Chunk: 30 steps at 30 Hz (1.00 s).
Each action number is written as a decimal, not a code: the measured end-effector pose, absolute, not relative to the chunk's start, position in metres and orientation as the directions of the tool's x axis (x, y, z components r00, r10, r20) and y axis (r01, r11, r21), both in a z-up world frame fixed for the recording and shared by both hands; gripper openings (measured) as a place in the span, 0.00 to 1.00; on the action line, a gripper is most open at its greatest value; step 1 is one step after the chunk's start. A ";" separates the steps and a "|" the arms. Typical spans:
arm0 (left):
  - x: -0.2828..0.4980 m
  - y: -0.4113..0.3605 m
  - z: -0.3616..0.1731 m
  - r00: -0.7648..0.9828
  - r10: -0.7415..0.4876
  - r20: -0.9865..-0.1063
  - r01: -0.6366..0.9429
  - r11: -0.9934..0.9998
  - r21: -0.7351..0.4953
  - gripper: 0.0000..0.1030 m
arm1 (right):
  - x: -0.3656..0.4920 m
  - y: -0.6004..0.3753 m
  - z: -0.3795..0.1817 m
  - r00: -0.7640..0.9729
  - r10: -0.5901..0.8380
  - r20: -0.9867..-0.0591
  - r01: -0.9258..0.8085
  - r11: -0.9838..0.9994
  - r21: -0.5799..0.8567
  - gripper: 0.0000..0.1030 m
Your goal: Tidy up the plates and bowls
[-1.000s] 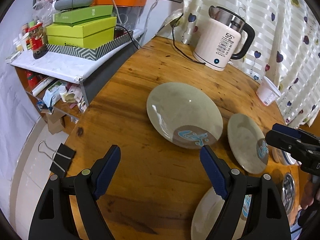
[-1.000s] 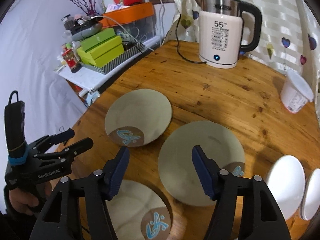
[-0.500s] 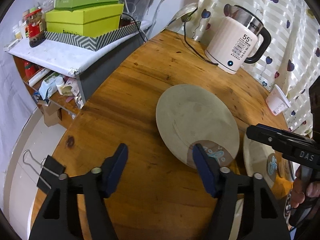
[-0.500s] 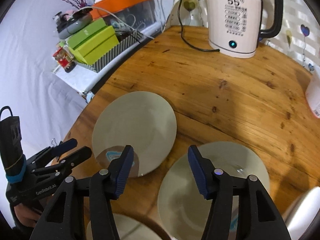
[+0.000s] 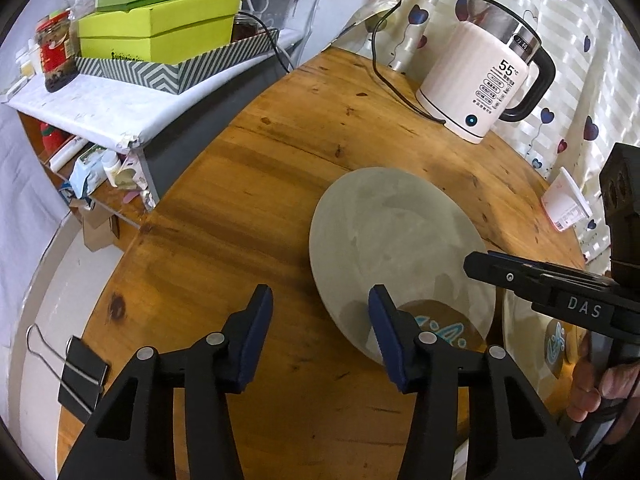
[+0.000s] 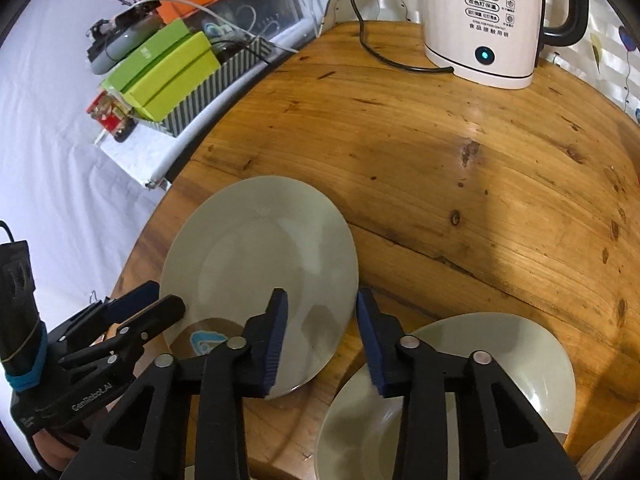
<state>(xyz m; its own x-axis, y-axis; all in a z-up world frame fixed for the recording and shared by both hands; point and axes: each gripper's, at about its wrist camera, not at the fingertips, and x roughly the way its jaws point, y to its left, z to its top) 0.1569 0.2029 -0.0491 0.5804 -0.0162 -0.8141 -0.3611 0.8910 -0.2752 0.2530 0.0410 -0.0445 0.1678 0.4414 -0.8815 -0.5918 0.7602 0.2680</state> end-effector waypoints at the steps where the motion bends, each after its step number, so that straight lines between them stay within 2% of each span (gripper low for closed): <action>1: 0.158 0.203 -0.049 0.581 -0.016 -0.814 -0.360 0.892 -0.274 0.50 | 0.254 0.040 -0.045 0.165 0.442 -0.882 -0.588 0.762 0.271 0.30; 9: 0.163 0.205 -0.049 0.587 -0.026 -0.809 -0.354 0.891 -0.285 0.49 | 0.260 0.043 -0.052 0.153 0.440 -0.885 -0.575 0.768 0.283 0.25; 11: 0.165 0.203 -0.049 0.587 -0.046 -0.808 -0.336 0.894 -0.296 0.37 | 0.260 0.044 -0.052 0.149 0.443 -0.884 -0.578 0.764 0.286 0.24; 15: 0.167 0.200 -0.049 0.587 -0.039 -0.809 -0.327 0.902 -0.281 0.37 | 0.259 0.047 -0.052 0.149 0.443 -0.884 -0.578 0.764 0.285 0.24; 17: 0.166 0.201 -0.049 0.587 -0.035 -0.809 -0.331 0.902 -0.279 0.33 | 0.260 0.046 -0.053 0.146 0.449 -0.881 -0.575 0.763 0.294 0.24; 30: 0.159 0.200 -0.043 0.589 -0.042 -0.807 -0.327 0.901 -0.285 0.32 | 0.256 0.045 -0.049 0.145 0.449 -0.882 -0.571 0.766 0.296 0.24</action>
